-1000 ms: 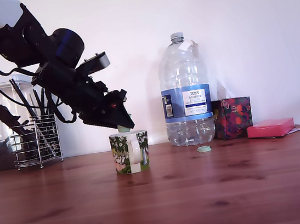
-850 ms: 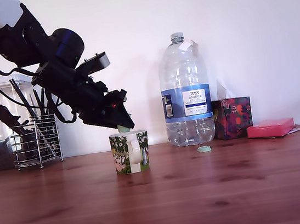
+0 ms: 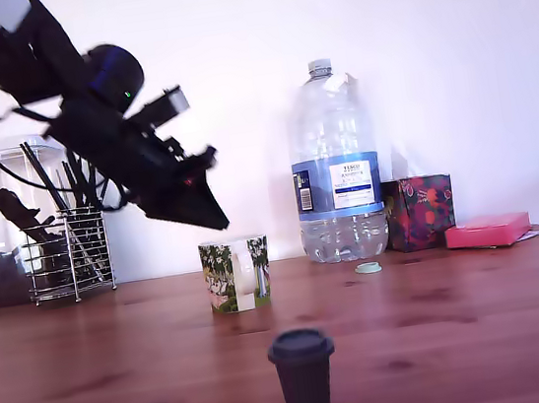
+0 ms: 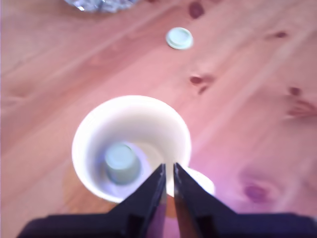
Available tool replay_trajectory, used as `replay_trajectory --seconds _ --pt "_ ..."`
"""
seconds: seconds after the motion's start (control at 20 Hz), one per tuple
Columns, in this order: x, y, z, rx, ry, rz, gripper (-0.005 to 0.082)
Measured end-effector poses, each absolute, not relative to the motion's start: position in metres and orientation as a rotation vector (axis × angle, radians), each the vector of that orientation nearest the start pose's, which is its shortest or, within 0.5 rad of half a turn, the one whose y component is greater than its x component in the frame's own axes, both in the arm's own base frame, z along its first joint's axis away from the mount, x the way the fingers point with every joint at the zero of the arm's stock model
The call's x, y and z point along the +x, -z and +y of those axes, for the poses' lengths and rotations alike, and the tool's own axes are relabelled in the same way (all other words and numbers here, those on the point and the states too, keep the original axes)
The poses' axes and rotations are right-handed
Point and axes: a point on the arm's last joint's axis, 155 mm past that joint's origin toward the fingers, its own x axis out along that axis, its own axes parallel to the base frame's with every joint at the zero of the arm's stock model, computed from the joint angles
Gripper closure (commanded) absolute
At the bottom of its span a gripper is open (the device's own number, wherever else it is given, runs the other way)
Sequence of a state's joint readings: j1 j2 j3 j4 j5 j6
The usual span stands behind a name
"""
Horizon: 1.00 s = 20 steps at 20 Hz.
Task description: Pick up the coffee capsules from the table one by one and drop them inside the nearest coffee cup
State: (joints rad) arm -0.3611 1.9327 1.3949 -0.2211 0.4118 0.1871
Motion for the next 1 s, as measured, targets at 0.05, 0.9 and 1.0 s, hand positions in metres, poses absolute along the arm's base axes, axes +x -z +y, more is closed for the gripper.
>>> replay_trajectory --seconds 0.05,0.9,1.0 --pt "0.463 -0.126 -0.253 0.141 0.814 0.691 0.0788" --pt "0.306 -0.156 -0.217 0.049 0.941 0.442 0.0788" --pt "0.285 -0.149 -0.215 0.015 0.966 0.45 0.0788"
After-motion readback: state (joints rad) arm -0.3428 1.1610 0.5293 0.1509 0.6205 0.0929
